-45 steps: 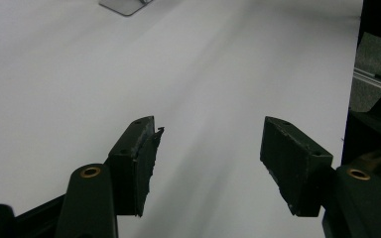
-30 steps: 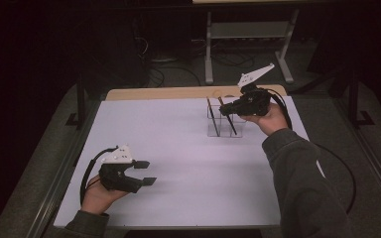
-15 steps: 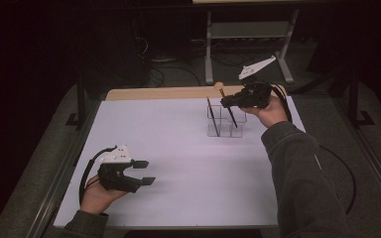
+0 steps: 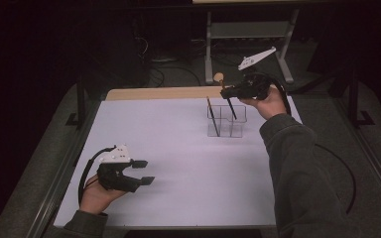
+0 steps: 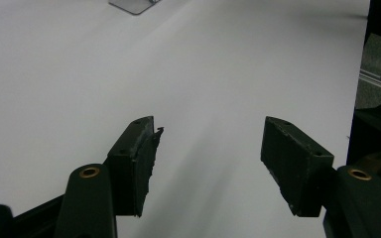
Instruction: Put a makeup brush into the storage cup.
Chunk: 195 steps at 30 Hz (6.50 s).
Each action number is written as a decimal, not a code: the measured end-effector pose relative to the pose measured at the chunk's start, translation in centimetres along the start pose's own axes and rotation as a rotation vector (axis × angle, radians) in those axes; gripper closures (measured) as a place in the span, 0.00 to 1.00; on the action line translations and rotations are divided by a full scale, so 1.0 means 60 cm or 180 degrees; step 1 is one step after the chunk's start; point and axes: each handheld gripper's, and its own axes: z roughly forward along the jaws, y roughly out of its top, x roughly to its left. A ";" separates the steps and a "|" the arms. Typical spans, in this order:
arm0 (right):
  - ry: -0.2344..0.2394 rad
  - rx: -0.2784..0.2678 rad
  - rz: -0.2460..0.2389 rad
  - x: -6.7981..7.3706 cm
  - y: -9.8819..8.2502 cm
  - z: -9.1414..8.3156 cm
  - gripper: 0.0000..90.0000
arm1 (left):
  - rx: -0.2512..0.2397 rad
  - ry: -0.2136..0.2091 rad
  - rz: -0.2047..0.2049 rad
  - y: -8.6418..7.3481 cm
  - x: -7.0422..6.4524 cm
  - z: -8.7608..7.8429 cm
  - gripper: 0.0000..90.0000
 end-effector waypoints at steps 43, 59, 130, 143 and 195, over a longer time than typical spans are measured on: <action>-0.0221 -0.0058 0.0252 -0.055 0.001 0.035 0.92 | -0.0033 0.0017 0.0007 -0.003 0.004 -0.007 0.41; -0.0175 -0.0050 0.0258 -0.057 -0.002 0.054 0.91 | -0.0023 0.0033 0.0014 -0.004 0.005 -0.010 0.41; -0.0087 -0.0053 0.0384 -0.052 -0.041 0.088 0.91 | -0.0025 0.0073 -0.0049 -0.009 0.007 -0.014 0.41; -0.0071 -0.0046 0.0376 -0.050 -0.046 0.093 0.91 | -0.0028 0.0077 -0.0048 -0.009 0.007 -0.015 0.40; -0.0073 -0.0027 0.0474 -0.046 -0.089 0.104 0.91 | -0.0020 0.0076 -0.0040 -0.009 0.007 -0.012 0.40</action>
